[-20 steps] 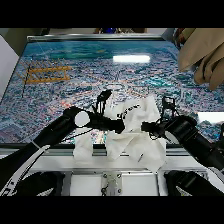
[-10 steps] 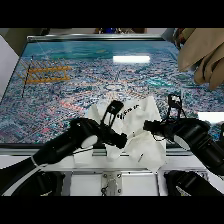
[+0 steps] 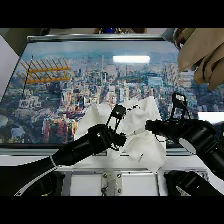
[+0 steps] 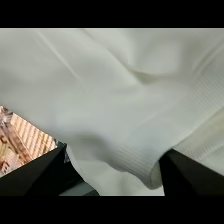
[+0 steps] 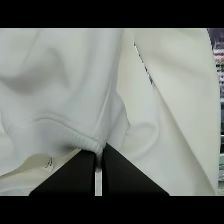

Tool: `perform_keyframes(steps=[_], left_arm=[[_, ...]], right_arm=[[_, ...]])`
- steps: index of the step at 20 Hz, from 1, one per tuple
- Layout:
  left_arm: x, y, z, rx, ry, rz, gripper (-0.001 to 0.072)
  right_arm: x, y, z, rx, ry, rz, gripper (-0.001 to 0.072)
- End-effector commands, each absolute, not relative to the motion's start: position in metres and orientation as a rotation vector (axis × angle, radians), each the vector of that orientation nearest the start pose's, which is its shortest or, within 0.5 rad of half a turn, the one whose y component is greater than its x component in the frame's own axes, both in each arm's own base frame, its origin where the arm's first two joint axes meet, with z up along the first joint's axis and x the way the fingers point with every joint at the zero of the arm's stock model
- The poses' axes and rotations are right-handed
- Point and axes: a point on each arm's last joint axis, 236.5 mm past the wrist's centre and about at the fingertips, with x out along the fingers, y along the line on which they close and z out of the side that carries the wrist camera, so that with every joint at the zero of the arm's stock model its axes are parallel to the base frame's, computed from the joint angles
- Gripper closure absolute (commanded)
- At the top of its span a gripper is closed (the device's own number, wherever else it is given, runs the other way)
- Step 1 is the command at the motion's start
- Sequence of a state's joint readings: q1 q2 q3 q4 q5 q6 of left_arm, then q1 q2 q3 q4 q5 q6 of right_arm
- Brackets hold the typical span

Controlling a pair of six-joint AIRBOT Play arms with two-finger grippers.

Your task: Fold the clothes and pants, and hang the long-sleeved shirts on hangers.

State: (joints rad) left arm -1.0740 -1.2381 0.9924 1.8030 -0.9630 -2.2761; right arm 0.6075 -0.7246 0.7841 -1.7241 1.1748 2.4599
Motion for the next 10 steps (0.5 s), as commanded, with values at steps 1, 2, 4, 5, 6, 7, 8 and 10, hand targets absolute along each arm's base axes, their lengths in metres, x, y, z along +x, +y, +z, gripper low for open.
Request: perform_keyframes(steps=[1,2,4,5,6,7,8,10], left_arm=[[0.228,-0.312,-0.020,0.231,1.133,-0.424,0.0101],[0.227,-0.311,-0.026,0.240,1.146,-0.418,0.0101],[0.224,-0.315,-0.041,0.245,1.177,-0.414,0.0101],[0.226,-0.320,-0.044,0.228,1.176,-0.421,0.0101],[0.229,-0.324,-0.044,0.210,1.166,-0.422,0.0101],[0.235,-0.328,-0.040,0.180,1.156,-0.420,0.0101],[0.241,-0.330,-0.035,0.163,1.145,-0.418,0.0101],[0.250,-0.331,-0.027,0.140,1.132,-0.410,0.0101]], right_arm=[[0.244,0.129,0.051,0.334,1.117,-0.037,0.0690],[0.244,0.129,0.051,0.334,1.117,-0.037,0.0690],[0.244,0.129,0.050,0.334,1.117,-0.037,0.0690],[0.243,0.129,0.050,0.332,1.119,-0.038,0.0690],[0.243,0.129,0.050,0.330,1.119,-0.036,0.0690],[0.243,0.129,0.050,0.329,1.119,-0.036,0.0690],[0.243,0.128,0.050,0.329,1.119,-0.037,0.0690],[0.243,0.129,0.050,0.329,1.119,-0.036,0.0690]])
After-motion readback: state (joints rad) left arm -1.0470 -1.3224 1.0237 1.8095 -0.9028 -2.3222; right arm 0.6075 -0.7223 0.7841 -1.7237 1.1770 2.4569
